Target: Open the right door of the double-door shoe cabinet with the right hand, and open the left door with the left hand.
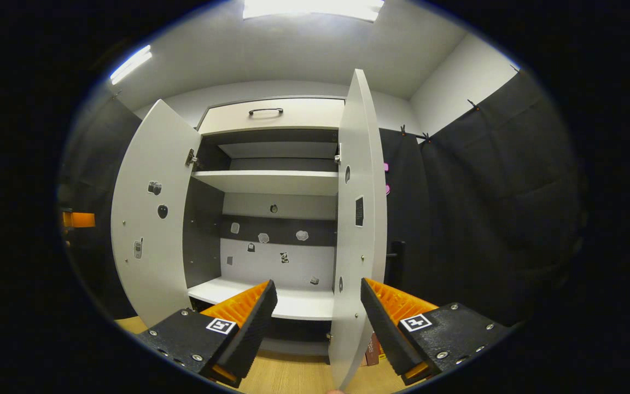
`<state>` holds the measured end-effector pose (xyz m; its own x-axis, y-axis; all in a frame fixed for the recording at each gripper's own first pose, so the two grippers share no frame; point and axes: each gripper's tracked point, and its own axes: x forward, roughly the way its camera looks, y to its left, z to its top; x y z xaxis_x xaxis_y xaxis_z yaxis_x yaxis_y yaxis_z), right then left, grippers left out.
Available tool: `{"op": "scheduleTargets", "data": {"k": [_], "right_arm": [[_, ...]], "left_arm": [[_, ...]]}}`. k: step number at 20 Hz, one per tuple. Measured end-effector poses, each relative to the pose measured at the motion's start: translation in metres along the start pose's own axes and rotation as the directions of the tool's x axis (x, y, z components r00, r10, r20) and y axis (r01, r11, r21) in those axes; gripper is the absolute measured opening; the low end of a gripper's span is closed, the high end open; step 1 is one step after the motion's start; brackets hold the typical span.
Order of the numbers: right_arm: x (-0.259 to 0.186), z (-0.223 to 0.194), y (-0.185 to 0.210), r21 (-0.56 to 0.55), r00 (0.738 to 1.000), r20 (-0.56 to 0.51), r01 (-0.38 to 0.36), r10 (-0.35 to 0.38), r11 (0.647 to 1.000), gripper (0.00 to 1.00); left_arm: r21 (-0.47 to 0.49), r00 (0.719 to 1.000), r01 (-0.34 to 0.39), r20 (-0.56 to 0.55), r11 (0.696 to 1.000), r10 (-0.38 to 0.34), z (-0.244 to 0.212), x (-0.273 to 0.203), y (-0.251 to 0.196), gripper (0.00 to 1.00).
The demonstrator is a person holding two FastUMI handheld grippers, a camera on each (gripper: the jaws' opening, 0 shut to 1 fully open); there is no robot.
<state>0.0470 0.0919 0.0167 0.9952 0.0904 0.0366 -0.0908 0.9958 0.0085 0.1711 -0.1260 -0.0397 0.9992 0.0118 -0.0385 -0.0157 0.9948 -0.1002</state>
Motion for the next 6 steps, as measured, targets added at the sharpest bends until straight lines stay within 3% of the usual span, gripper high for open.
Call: {"op": "scheduleTargets", "data": {"k": [6], "right_arm": [[0.0063,-0.0046,0.0055,-0.003,1.000,-0.009,-0.012,0.012,1.000,0.93]], "left_arm": [[0.015,1.000,-0.021,-0.002,1.000,0.021,-0.0012,0.0004,0.0055,0.96]]}}
